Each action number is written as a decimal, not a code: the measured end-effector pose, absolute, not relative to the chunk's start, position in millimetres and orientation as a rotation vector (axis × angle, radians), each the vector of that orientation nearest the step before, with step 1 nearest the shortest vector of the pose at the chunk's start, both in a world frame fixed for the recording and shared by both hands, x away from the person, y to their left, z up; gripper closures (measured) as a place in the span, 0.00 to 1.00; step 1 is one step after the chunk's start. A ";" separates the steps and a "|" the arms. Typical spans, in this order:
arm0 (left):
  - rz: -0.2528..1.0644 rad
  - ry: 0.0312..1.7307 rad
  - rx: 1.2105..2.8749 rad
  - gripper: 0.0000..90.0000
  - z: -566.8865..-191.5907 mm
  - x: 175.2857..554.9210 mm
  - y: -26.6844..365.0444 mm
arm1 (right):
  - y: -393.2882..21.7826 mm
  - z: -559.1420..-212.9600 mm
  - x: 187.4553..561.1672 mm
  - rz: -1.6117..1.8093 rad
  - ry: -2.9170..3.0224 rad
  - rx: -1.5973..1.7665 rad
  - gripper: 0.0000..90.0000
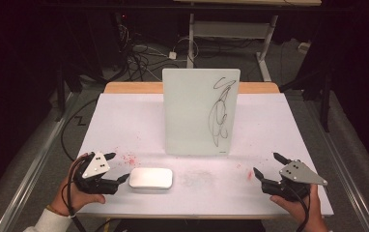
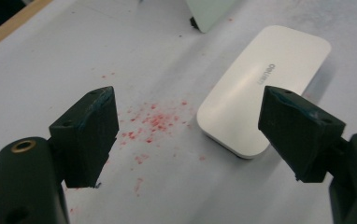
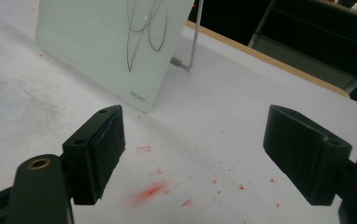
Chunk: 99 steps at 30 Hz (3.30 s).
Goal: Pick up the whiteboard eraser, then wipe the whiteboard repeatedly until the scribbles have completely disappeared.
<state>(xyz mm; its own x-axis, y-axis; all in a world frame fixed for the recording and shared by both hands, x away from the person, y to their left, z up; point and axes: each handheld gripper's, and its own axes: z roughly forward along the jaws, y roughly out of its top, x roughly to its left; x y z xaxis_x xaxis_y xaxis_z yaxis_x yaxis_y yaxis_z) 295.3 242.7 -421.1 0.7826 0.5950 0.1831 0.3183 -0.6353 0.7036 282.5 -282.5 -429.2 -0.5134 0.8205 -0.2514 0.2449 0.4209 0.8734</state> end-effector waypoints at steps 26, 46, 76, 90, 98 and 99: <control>0.156 0.268 2.759 0.24 -446.4 349.7 144.5 | -270.9 -442.4 286.6 1.007 2.099 0.848 0.23; 0.151 0.183 2.776 0.30 -446.9 352.9 143.6 | -267.8 -445.6 286.6 1.014 2.124 0.818 0.26; 0.217 0.271 2.680 0.32 -429.2 352.1 148.7 | -272.5 -442.9 288.2 1.044 2.103 0.836 0.27; 0.481 0.417 2.468 0.32 -418.9 345.9 149.9 | -274.3 -440.5 287.7 1.041 2.070 0.840 0.27; 0.598 0.465 2.329 0.32 -412.5 337.8 140.5 | -275.8 -438.8 288.0 1.048 2.048 0.848 0.27; 0.616 0.464 2.317 0.32 -411.8 337.3 138.5 | -275.6 -438.6 288.4 1.050 2.047 0.847 0.27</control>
<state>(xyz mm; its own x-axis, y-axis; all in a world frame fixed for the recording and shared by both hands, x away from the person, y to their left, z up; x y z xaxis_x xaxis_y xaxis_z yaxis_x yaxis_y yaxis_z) 337.3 138.5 -411.8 0.8239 0.4808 0.3001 0.1562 -0.7016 0.6952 288.4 -275.6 -438.6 -0.5600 0.7835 -0.2694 0.2385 0.4638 0.8532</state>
